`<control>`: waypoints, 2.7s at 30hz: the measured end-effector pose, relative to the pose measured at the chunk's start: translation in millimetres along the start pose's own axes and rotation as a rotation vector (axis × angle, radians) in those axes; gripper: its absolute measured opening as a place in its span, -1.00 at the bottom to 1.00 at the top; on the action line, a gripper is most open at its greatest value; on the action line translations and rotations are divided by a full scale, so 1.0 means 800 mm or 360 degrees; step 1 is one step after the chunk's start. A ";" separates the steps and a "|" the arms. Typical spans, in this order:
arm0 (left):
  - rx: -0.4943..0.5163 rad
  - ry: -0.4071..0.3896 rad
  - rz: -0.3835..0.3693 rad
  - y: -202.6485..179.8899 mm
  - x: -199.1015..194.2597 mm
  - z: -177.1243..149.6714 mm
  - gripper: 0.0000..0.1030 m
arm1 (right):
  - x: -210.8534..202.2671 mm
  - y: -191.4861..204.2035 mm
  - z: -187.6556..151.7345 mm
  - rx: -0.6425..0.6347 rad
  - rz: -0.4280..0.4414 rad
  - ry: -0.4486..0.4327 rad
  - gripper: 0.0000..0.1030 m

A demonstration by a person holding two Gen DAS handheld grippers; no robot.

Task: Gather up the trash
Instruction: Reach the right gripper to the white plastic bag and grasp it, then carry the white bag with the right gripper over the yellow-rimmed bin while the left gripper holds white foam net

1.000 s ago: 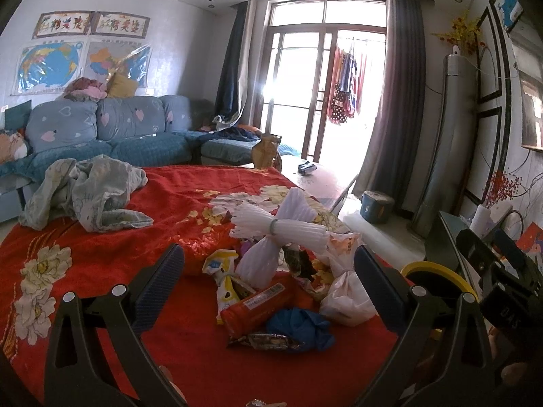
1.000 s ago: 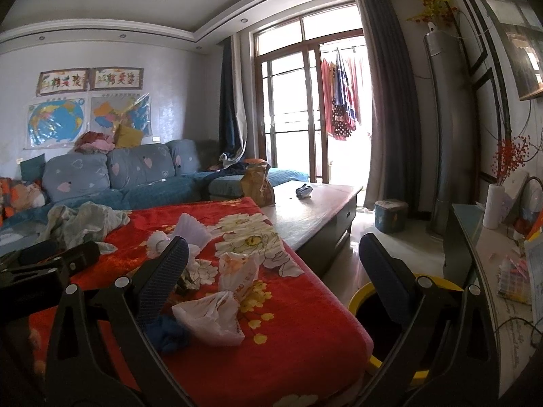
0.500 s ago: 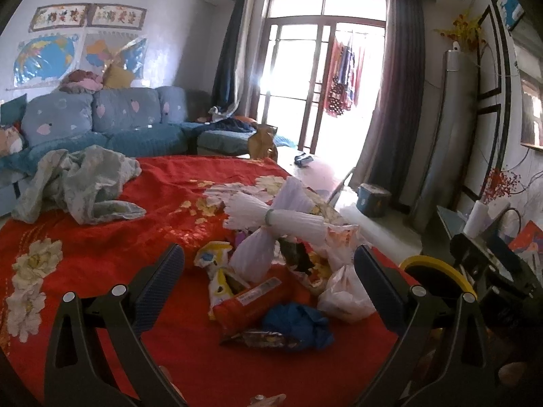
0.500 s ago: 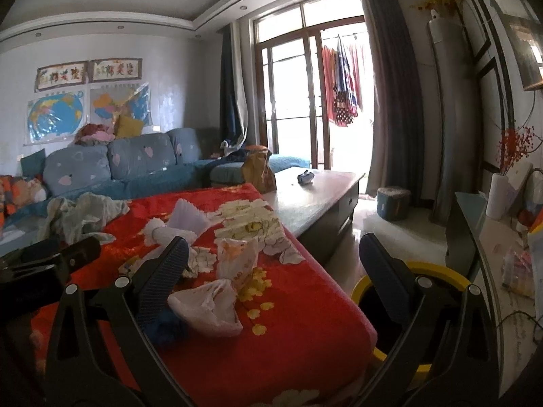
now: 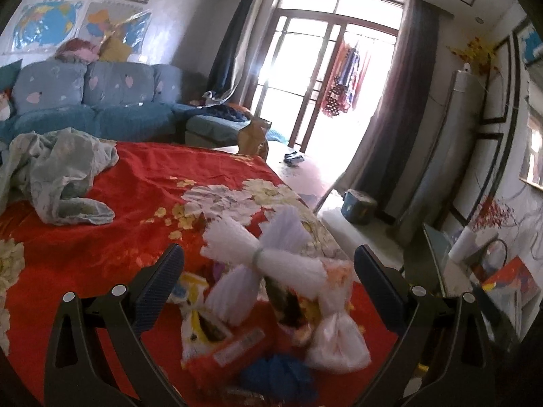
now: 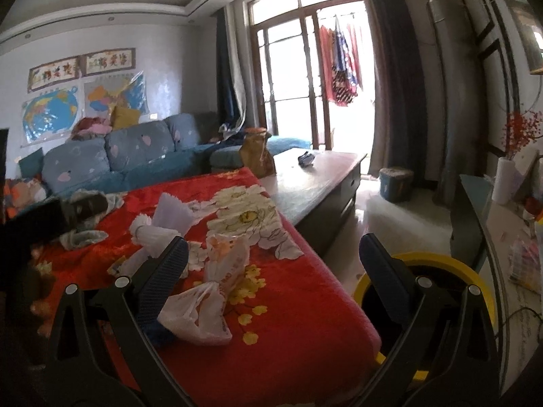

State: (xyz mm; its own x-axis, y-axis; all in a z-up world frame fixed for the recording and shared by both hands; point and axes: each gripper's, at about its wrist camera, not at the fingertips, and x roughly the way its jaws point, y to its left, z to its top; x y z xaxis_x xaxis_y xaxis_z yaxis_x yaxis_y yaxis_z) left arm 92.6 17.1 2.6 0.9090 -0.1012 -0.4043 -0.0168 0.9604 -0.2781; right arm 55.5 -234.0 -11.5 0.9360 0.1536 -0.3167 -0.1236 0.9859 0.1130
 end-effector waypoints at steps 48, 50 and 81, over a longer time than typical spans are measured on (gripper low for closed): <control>-0.0278 0.0363 -0.0337 0.056 0.108 0.056 -0.82 | 0.148 0.020 -0.014 0.0113 0.0435 0.0660 -0.47; -0.0253 0.0326 -0.0356 0.048 0.098 0.064 -0.82 | 0.144 0.012 -0.007 0.0133 0.0424 0.0633 -0.47; 0.0346 0.0356 -0.0481 -0.190 0.127 0.003 -0.82 | 0.091 -0.194 0.021 0.0449 -0.0146 0.0400 -0.47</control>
State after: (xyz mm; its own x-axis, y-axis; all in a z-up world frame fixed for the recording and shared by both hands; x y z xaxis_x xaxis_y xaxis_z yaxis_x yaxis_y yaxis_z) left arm 188.2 -138.2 5.9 0.7466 -0.4168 -0.5185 0.3458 0.9090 -0.2328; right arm 148.2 -376.7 -36.2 0.8247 0.1115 -0.5545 0.0853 0.9447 0.3168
